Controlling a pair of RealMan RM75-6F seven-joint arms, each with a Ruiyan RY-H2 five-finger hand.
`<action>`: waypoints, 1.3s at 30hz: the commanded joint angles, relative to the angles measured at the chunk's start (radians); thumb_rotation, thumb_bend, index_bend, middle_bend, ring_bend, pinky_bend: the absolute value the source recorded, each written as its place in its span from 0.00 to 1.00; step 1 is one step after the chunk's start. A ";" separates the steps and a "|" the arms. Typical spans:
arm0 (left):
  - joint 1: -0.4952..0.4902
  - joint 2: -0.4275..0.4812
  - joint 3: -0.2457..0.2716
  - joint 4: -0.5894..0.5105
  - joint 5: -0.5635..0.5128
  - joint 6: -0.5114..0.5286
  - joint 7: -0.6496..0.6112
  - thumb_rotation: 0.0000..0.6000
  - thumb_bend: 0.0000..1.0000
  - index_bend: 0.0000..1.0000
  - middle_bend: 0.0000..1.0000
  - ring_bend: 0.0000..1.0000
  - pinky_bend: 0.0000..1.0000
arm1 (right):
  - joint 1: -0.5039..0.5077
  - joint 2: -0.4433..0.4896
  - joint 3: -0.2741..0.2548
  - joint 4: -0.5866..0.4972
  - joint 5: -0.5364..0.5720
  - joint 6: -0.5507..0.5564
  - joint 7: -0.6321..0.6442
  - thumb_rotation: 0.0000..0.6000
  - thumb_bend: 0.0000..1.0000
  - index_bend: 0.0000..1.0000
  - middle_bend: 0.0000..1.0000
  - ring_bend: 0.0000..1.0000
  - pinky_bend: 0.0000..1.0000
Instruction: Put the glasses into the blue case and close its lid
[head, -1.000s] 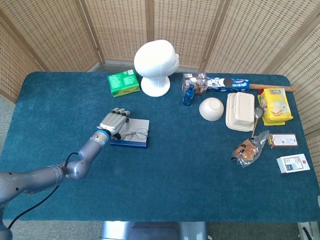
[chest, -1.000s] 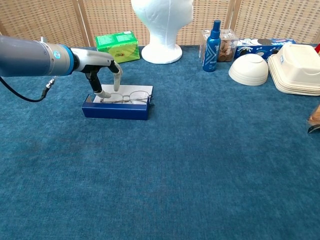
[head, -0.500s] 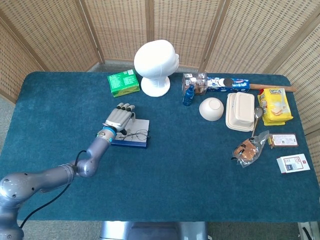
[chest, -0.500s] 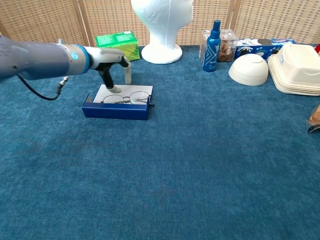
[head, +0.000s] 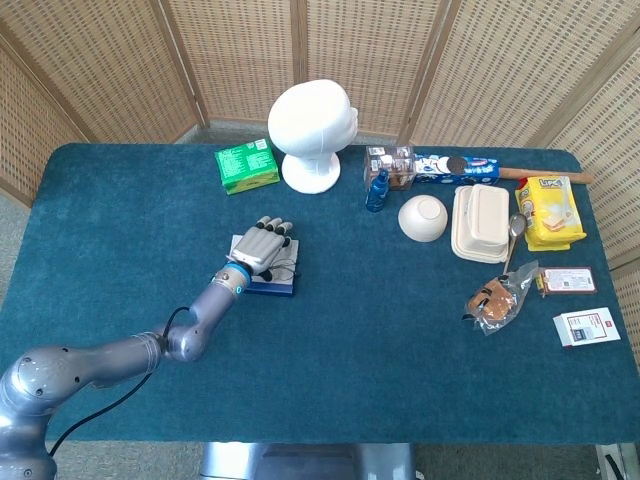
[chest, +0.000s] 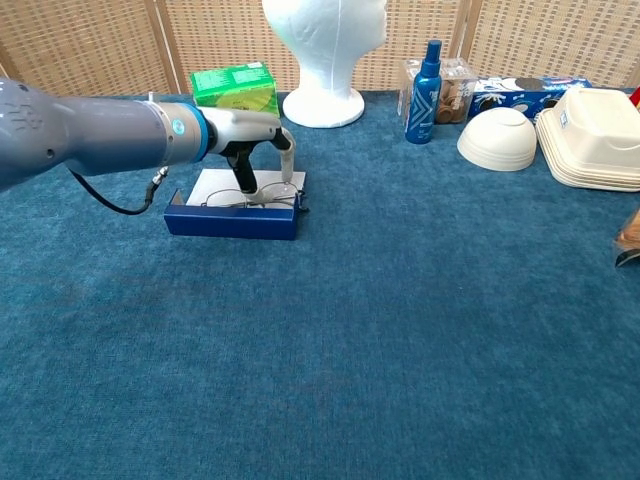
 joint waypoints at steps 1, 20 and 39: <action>0.009 0.019 0.012 -0.030 0.009 0.010 0.008 1.00 0.31 0.39 0.08 0.00 0.00 | -0.001 0.000 0.000 0.000 -0.002 0.001 0.000 0.97 0.28 0.01 0.14 0.00 0.13; 0.074 0.154 0.067 -0.195 0.009 0.030 -0.005 1.00 0.31 0.39 0.08 0.00 0.00 | 0.000 0.000 -0.002 -0.009 -0.017 0.009 -0.008 0.97 0.28 0.00 0.14 0.00 0.13; 0.014 -0.009 -0.055 -0.025 0.042 0.024 -0.066 1.00 0.31 0.34 0.08 0.00 0.00 | -0.006 -0.005 0.000 0.015 0.000 -0.003 0.018 0.98 0.28 0.00 0.14 0.00 0.14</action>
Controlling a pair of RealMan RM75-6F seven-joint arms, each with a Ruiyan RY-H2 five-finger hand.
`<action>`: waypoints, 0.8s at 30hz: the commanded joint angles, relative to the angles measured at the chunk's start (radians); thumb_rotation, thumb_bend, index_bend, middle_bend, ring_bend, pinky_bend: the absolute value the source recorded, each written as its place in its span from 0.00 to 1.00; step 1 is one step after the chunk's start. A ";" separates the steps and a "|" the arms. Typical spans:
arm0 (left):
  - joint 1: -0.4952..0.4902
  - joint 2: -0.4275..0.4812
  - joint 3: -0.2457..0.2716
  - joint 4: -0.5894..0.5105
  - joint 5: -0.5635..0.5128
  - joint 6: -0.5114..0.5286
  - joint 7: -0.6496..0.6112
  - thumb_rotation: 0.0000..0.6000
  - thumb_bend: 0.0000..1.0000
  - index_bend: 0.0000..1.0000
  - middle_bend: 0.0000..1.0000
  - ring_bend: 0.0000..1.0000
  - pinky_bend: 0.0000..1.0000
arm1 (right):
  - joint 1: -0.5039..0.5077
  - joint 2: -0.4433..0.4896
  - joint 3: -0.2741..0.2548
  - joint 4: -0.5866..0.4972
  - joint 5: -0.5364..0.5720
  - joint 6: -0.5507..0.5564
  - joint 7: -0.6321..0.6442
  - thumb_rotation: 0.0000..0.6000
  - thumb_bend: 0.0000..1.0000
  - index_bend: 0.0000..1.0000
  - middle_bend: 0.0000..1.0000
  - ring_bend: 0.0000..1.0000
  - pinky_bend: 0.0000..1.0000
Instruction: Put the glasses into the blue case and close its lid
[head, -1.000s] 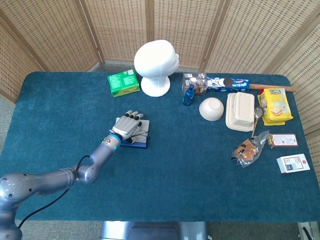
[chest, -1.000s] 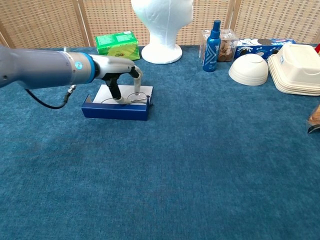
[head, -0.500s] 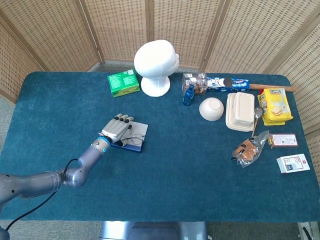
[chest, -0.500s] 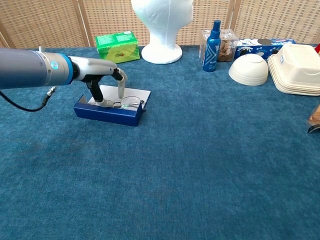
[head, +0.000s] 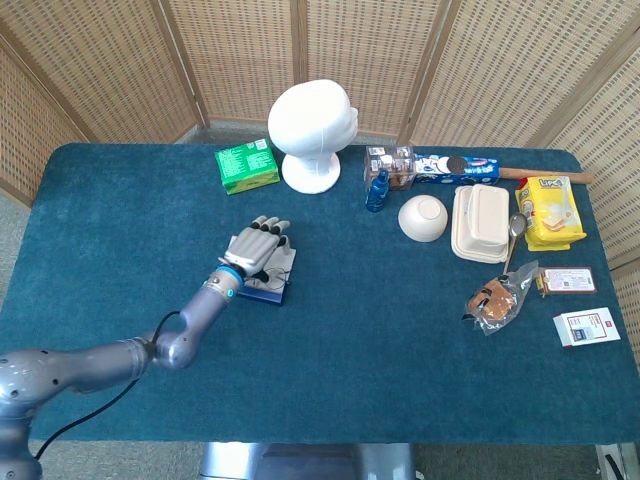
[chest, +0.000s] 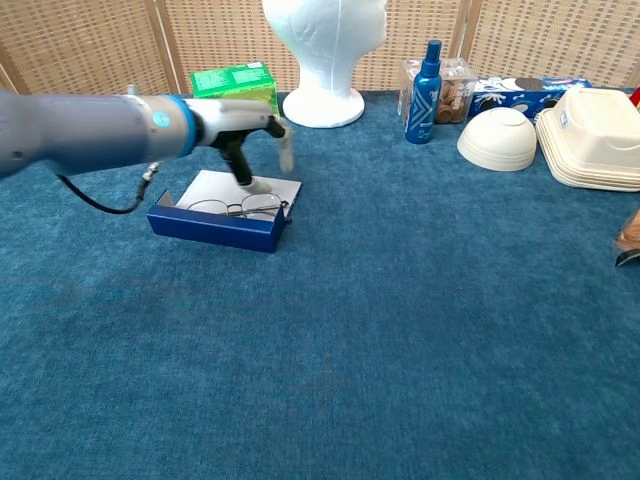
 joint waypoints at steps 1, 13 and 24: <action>-0.029 -0.035 -0.023 0.038 -0.020 -0.034 -0.001 1.00 0.30 0.34 0.08 0.00 0.00 | -0.003 -0.001 0.001 0.006 0.005 -0.001 0.007 0.98 0.28 0.00 0.14 0.00 0.14; -0.063 -0.004 -0.010 0.020 -0.075 -0.154 -0.025 1.00 0.32 0.43 0.07 0.00 0.00 | -0.009 -0.004 0.005 0.024 0.007 0.004 0.028 0.97 0.28 0.00 0.14 0.00 0.14; -0.061 0.043 0.046 -0.014 -0.113 -0.157 -0.042 1.00 0.32 0.43 0.07 0.00 0.00 | -0.011 -0.008 0.005 0.027 0.003 0.005 0.030 0.97 0.28 0.00 0.14 0.00 0.14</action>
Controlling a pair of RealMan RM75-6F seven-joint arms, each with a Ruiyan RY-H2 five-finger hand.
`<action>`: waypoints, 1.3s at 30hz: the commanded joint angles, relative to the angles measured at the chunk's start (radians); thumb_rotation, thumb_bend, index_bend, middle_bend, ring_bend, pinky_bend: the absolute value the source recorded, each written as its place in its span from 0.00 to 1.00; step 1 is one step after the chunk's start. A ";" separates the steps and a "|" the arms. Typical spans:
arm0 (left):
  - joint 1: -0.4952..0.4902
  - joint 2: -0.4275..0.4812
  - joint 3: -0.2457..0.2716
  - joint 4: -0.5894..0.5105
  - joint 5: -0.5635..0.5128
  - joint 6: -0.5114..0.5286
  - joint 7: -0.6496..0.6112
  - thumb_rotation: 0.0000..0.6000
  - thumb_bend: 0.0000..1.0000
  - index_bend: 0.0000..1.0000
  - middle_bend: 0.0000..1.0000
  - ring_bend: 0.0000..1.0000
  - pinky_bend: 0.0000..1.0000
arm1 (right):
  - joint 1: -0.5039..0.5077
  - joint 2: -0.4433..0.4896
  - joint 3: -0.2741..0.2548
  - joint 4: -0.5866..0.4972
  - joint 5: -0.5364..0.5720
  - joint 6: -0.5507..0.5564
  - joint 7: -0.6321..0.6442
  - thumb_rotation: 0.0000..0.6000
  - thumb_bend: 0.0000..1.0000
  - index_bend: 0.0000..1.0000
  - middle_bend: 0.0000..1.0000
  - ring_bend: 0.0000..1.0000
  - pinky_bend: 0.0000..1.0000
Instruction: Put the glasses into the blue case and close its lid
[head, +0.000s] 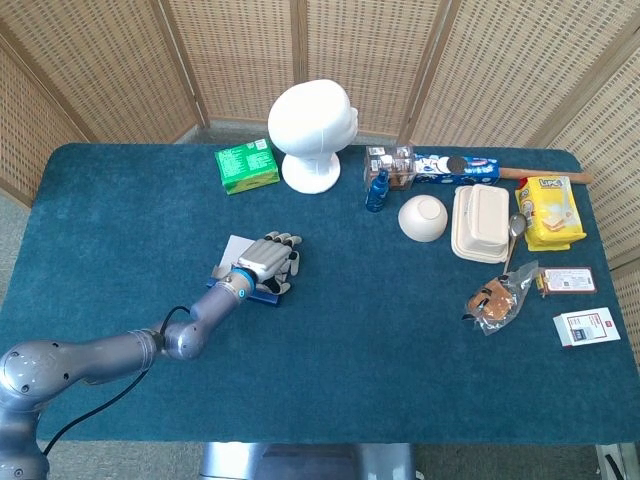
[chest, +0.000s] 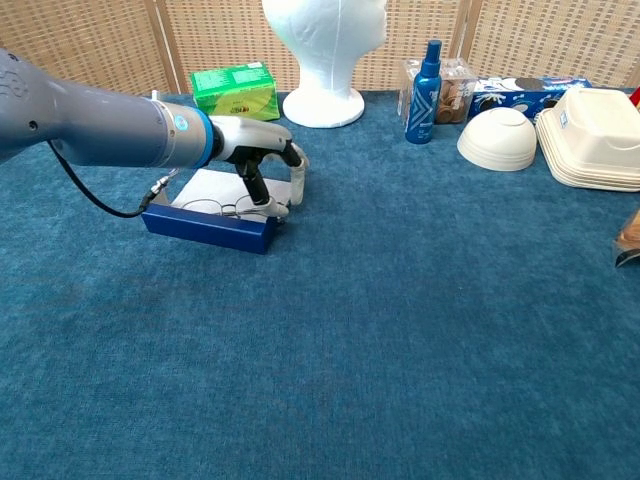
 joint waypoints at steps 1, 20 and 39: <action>0.003 0.006 0.009 -0.003 -0.005 0.008 -0.009 1.00 0.32 0.43 0.07 0.00 0.00 | -0.002 0.001 0.000 -0.002 -0.001 0.003 -0.002 0.98 0.28 0.00 0.14 0.00 0.14; 0.032 0.069 0.047 -0.039 -0.006 -0.011 -0.080 0.98 0.32 0.44 0.07 0.00 0.00 | 0.001 0.001 0.001 -0.009 -0.004 -0.001 -0.006 0.97 0.28 0.00 0.14 0.00 0.14; 0.080 0.306 0.170 -0.305 0.060 0.005 -0.094 0.96 0.32 0.45 0.06 0.00 0.00 | 0.009 -0.001 -0.002 -0.014 -0.028 0.006 -0.006 0.98 0.28 0.00 0.13 0.00 0.14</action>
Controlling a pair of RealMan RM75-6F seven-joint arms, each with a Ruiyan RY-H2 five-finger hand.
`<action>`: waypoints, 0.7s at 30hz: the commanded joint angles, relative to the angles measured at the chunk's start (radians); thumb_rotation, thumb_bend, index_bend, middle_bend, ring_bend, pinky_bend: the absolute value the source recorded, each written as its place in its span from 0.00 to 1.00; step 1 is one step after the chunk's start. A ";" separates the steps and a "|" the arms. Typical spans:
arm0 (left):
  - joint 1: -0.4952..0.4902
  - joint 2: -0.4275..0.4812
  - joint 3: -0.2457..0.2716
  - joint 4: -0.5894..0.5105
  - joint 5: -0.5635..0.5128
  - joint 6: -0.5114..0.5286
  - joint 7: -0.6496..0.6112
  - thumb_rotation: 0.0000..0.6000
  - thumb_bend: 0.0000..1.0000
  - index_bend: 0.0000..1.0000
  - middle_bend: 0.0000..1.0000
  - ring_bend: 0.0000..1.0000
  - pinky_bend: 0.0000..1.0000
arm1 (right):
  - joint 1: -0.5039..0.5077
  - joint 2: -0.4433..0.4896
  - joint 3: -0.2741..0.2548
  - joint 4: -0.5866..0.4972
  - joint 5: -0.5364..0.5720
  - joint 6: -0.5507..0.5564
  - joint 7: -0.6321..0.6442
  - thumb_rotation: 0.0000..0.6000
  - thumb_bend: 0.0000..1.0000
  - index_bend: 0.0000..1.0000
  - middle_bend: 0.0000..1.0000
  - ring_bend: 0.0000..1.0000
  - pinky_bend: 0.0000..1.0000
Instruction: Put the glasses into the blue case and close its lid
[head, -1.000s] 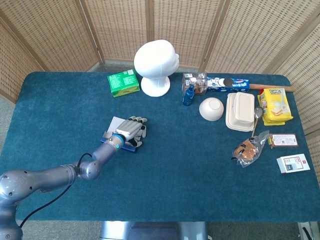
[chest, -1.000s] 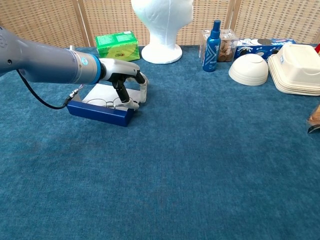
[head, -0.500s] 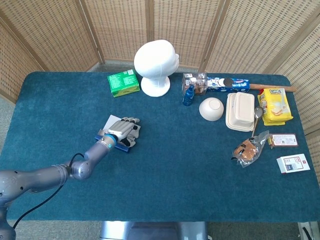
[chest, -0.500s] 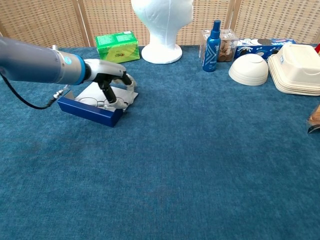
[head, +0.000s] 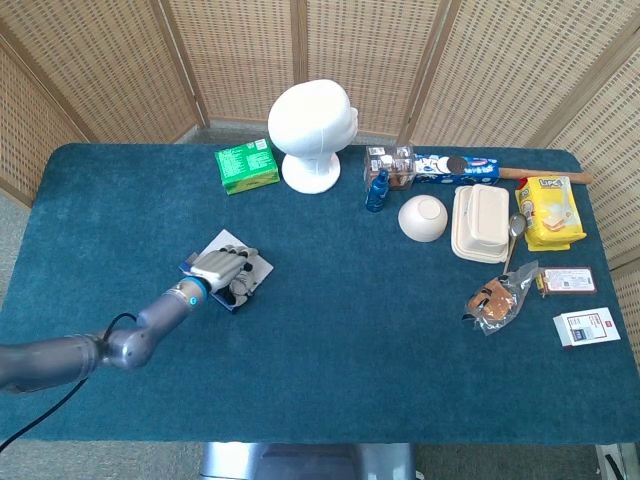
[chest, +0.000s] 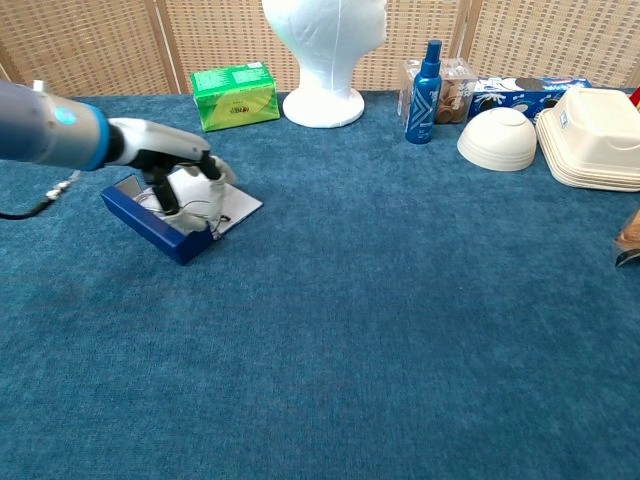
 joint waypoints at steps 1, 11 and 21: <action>0.016 0.044 0.028 -0.048 0.021 0.011 -0.002 0.96 0.32 0.45 0.06 0.00 0.00 | 0.001 -0.001 -0.001 -0.001 -0.003 0.001 -0.001 0.98 0.28 0.00 0.13 0.00 0.14; 0.088 0.215 0.098 -0.220 0.067 0.082 -0.021 0.97 0.32 0.46 0.05 0.00 0.00 | 0.010 -0.006 -0.007 -0.001 -0.024 0.003 0.000 0.97 0.28 0.00 0.13 0.00 0.14; 0.227 0.187 0.000 -0.268 0.272 0.272 -0.135 0.92 0.31 0.42 0.05 0.00 0.00 | 0.028 -0.022 -0.012 0.026 -0.035 -0.018 0.019 0.97 0.28 0.00 0.13 0.00 0.14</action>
